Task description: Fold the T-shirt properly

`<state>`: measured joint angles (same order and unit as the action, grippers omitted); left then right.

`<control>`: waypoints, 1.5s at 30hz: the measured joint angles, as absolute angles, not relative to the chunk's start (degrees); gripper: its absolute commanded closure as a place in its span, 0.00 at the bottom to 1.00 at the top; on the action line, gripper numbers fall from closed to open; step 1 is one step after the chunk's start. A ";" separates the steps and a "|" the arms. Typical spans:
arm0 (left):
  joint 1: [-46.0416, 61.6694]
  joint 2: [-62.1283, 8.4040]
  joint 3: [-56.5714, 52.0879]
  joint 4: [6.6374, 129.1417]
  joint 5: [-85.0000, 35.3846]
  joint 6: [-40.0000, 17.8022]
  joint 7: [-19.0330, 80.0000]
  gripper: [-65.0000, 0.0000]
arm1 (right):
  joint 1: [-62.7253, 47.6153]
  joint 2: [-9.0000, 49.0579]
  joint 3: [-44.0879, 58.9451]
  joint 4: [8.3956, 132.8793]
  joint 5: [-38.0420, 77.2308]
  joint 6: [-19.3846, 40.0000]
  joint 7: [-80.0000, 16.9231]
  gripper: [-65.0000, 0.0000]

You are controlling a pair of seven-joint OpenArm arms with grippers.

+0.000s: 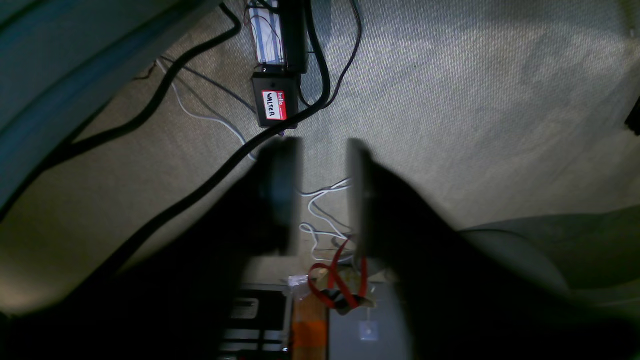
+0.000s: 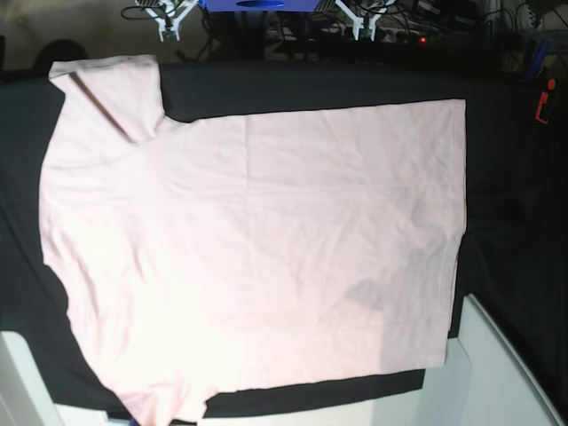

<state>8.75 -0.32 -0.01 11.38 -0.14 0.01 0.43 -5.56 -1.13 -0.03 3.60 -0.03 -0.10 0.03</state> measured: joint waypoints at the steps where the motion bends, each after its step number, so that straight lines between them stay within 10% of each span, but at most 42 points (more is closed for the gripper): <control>1: 8.75 -0.32 -0.01 11.38 -0.27 0.01 0.43 0.46 | -5.58 -1.15 -0.03 3.60 0.01 -0.08 0.03 0.44; 5: 8.80 -0.32 -0.01 11.35 -0.30 0.01 0.40 0.44 | -6.26 -1.15 -0.03 3.90 0.05 -0.08 0.19 0.19; 11: 8.78 -0.32 -0.01 11.38 -0.27 0.01 0.38 0.45 | -6.68 -1.15 -0.03 3.92 0.05 -0.08 0.21 0.20; 14: 8.78 -0.32 -0.01 11.35 -0.27 0.01 0.40 0.52 | -6.72 -1.15 -0.03 3.92 0.03 -0.08 0.19 0.48; 17: 8.80 -0.32 -0.01 11.35 -0.40 0.01 0.40 0.85 | -6.72 -1.13 -0.03 3.92 -0.10 -0.08 0.21 0.98; 18: 8.93 -0.32 -0.01 11.35 -0.25 0.01 0.38 1.00 | -6.70 -1.13 -0.01 3.92 0.19 -0.10 0.23 1.00; 25: 10.76 -0.34 -0.01 11.53 -0.25 0.01 0.21 1.00 | -7.51 -1.13 -0.03 3.97 0.08 -0.10 0.36 0.89; 45: 24.32 -4.82 0.03 27.59 -0.23 0.05 -5.72 1.00 | -24.49 -0.14 -0.01 26.76 0.08 -0.10 -0.19 1.00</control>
